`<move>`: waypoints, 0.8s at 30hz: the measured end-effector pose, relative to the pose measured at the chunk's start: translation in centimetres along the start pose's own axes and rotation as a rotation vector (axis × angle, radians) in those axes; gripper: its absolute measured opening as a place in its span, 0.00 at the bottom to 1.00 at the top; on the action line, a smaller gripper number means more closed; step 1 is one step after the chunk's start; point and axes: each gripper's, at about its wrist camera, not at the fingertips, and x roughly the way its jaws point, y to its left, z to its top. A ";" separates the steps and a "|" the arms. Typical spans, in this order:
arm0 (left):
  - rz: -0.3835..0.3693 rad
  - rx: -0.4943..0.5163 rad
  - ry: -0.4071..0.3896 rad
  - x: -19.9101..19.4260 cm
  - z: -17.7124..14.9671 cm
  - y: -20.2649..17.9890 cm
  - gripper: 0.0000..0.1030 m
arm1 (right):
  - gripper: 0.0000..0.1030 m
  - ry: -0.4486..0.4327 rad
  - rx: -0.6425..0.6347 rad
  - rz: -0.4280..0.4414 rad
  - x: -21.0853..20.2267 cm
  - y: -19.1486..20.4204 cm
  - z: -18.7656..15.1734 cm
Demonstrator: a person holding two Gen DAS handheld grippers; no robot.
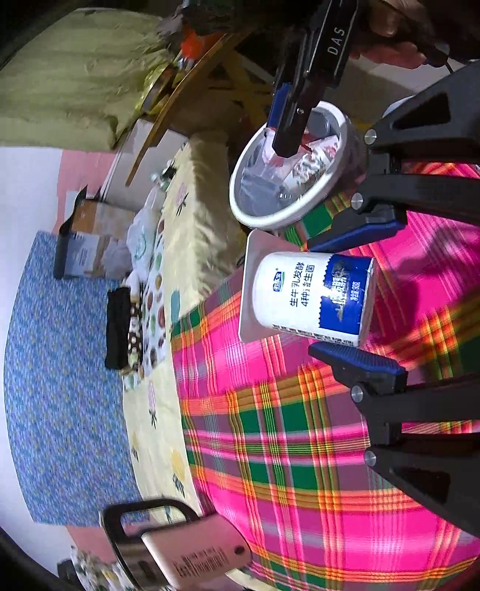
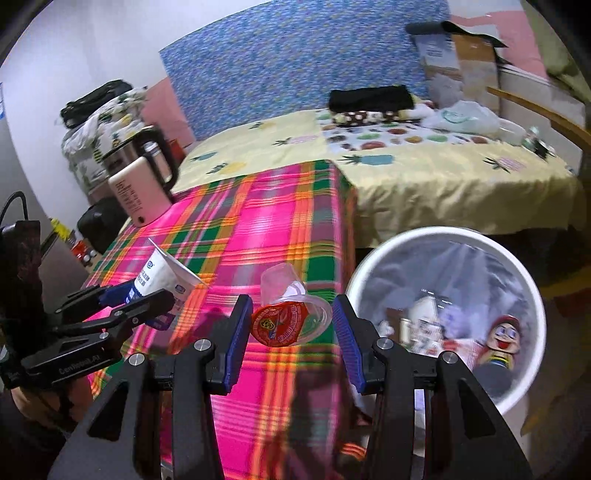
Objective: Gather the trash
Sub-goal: 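Lift and carry the yogurt cup and clear cup over the bin with both tools, then open both tools to drop the yogurt cup and clear cup into the bin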
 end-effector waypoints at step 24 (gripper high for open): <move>-0.157 0.135 0.097 7.1 1.8 -8.2 0.50 | 0.45 0.000 0.161 -0.180 -1.4 -8.6 -1.3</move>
